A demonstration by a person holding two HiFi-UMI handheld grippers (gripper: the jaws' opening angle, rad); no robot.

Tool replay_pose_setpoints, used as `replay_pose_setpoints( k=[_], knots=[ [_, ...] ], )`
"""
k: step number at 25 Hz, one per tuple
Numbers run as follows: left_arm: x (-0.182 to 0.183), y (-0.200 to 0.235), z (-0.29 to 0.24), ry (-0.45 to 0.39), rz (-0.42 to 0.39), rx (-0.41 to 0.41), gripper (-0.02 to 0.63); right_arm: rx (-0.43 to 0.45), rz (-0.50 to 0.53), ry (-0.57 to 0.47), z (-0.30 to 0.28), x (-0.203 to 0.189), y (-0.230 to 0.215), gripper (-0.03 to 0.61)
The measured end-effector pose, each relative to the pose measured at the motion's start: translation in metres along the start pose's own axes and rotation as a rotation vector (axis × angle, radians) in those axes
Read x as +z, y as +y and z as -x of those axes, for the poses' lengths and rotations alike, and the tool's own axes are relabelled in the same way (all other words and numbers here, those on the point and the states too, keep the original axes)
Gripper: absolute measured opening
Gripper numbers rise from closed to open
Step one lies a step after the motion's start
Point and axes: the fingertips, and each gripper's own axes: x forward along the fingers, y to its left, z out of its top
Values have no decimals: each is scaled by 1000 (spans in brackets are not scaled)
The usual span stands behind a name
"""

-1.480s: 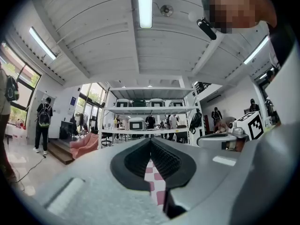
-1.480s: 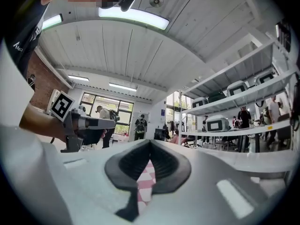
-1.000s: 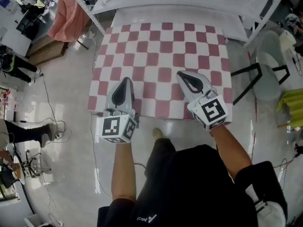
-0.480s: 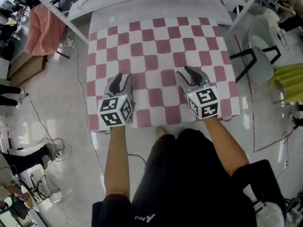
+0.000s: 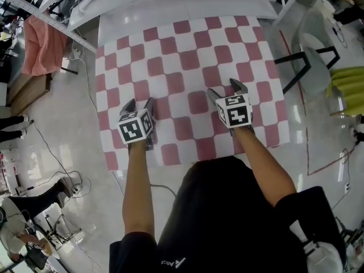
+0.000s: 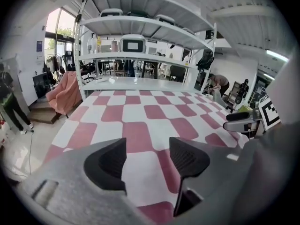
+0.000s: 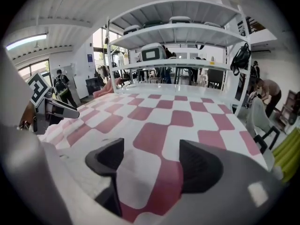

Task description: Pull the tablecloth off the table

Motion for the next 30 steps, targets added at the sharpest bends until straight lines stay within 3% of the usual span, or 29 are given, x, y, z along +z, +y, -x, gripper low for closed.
replay_pose_setpoints(
  k=[7,12,25,30],
  knots=[
    [-26,11,-32,171,8,26,288,-10,-15,170,-25,-23,-4,385],
    [-29,9,-38,199,7,35,282,-5,-2,195,-28,-21,-5,382],
    [-18,-15,-46,185,-130,-29,66,22,5,172,-31,-14,15,166],
    [-18,-32,-49,157,-145,-78,17,16,18,173,-31,-16,15,85]
  ],
)
